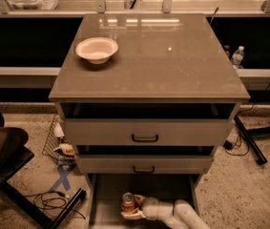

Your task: Place coke can into bottom drawer

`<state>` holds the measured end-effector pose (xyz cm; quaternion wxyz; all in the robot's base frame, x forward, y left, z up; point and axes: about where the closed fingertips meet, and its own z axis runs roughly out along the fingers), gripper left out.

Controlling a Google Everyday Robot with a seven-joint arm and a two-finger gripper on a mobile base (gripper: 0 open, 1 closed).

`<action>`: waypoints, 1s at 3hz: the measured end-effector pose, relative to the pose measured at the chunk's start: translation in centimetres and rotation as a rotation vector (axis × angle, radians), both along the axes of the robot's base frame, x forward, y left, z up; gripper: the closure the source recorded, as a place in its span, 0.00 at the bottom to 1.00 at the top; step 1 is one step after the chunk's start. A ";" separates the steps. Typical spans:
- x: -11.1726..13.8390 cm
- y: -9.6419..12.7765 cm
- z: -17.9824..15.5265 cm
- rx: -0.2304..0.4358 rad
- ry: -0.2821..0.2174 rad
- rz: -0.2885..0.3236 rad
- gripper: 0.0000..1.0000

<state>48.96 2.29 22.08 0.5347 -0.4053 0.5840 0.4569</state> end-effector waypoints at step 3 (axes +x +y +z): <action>-0.2 0.8 -0.1 0.008 0.001 0.010 0.30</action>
Offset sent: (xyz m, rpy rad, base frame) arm -0.0001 0.0024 -0.0013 0.0023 -0.0010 0.0019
